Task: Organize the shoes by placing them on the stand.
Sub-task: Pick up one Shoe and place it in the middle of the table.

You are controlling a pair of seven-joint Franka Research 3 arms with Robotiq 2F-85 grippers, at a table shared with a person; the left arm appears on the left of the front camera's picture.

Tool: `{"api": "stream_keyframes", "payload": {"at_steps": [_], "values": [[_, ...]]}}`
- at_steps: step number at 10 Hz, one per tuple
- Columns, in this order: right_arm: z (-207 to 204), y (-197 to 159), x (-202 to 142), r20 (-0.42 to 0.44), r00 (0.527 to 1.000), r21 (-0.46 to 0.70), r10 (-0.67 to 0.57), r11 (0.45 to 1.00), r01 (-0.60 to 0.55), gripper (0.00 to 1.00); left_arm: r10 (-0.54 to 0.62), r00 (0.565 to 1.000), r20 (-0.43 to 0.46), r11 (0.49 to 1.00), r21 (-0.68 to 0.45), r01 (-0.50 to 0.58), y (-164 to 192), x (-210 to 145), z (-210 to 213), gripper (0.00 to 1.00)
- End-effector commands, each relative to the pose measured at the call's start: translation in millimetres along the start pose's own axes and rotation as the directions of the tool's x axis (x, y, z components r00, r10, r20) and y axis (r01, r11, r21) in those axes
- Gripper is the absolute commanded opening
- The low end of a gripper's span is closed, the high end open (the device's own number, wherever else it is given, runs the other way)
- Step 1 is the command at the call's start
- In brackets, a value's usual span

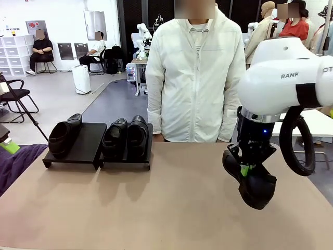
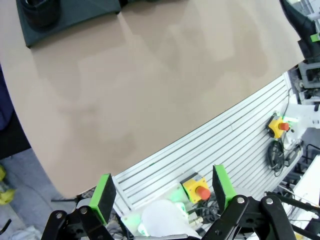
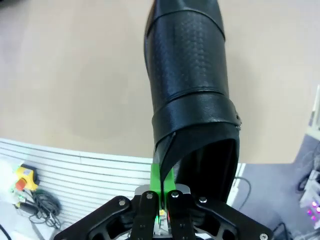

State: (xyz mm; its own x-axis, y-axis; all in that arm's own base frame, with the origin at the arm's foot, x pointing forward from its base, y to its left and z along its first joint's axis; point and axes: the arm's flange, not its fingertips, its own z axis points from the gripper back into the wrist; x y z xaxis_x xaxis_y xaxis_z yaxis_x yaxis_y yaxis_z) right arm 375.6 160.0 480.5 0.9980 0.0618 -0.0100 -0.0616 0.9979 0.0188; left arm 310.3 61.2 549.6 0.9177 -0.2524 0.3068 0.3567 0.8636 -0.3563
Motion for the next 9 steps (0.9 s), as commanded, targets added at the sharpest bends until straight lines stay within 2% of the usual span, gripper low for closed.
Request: {"api": "stream_keyframes", "payload": {"at_steps": [1, 4, 6, 7, 9], "values": [[12, 5, 1, -0.007, 1.0, -0.004, -0.019, 1.0, 0.019, 0.0, 0.0, 1.0, -0.005, 1.0, 0.002, 0.0, 1, -2, 1, 1.0], [1, 2, -1, -0.008, 1.0, -0.004, -0.002, 1.0, 0.002, 0.0, 0.0, 1.0, -0.005, 1.0, 0.002, 0.0, 1, -2, 1, 1.0], [-20, 72, -41, 0.072, 0.997, -0.074, -0.023, 0.997, 0.028, 0.0, 0.0, 1.0, -0.005, 1.0, 0.002, 0.0, 1, -2, 1, 1.0], [-34, 106, -50, 0.122, 0.988, -0.079, -0.097, 0.991, 0.107, 0.0, 0.0, 1.0, -0.005, 1.0, 0.002, 0.0, 1, -2, 1, 1.0], [-54, 148, -39, 0.136, 0.976, 0.003, -0.169, 0.985, 0.171, 0.0, 0.0, 1.0, -0.005, 1.0, 0.002, 0.0, 1, -2, 1, 1.0]]}}
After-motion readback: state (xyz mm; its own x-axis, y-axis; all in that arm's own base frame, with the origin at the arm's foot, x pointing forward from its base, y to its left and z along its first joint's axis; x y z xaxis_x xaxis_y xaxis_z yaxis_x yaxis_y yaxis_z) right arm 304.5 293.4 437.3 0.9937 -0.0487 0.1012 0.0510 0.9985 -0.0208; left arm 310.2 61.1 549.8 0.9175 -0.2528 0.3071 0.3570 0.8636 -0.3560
